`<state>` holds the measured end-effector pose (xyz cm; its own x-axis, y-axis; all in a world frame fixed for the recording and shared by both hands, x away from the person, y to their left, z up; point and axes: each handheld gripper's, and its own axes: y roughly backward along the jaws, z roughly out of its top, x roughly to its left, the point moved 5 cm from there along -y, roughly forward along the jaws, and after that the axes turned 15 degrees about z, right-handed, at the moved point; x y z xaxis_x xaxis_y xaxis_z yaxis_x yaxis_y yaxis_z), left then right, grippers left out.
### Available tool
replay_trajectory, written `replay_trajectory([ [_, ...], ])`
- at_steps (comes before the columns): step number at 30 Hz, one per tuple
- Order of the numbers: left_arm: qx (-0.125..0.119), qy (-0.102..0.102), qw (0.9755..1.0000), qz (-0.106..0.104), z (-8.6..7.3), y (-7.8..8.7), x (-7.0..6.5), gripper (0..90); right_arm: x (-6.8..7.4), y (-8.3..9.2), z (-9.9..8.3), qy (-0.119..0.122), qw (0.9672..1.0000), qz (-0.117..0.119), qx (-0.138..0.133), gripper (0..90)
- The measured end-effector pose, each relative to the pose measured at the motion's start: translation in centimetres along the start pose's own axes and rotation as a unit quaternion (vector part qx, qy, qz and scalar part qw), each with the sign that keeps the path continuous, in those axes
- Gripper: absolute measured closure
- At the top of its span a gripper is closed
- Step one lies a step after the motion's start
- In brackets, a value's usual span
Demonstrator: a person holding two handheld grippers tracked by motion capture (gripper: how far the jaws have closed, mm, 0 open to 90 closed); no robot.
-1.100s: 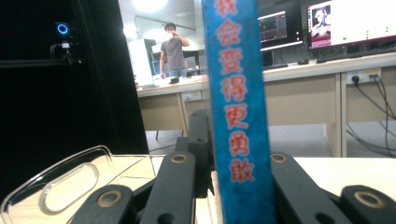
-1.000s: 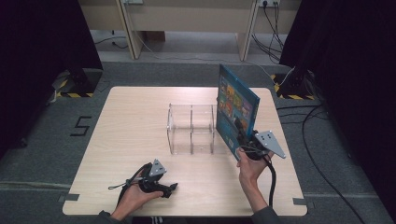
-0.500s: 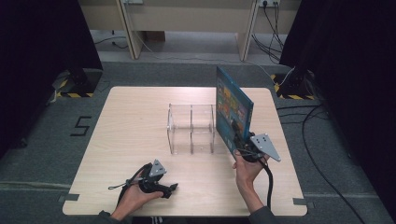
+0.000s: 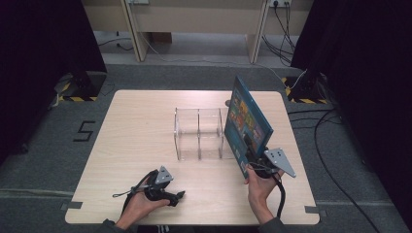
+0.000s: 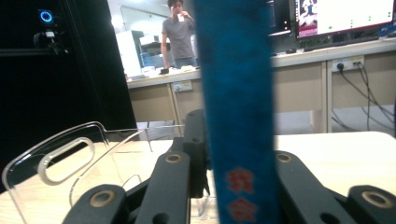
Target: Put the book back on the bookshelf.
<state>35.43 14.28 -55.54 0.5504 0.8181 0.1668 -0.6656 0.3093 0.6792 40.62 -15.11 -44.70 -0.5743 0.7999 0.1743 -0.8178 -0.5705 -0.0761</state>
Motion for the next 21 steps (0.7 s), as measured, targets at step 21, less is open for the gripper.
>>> replay_trajectory([
  [21, 0.001, 0.0, 1.0, -0.001, 0.0, 0.0, -0.1, 12.1, 0.1, 2.9, -2.0, -0.042, 0.997, 0.01, 0.064, 59.0],
])
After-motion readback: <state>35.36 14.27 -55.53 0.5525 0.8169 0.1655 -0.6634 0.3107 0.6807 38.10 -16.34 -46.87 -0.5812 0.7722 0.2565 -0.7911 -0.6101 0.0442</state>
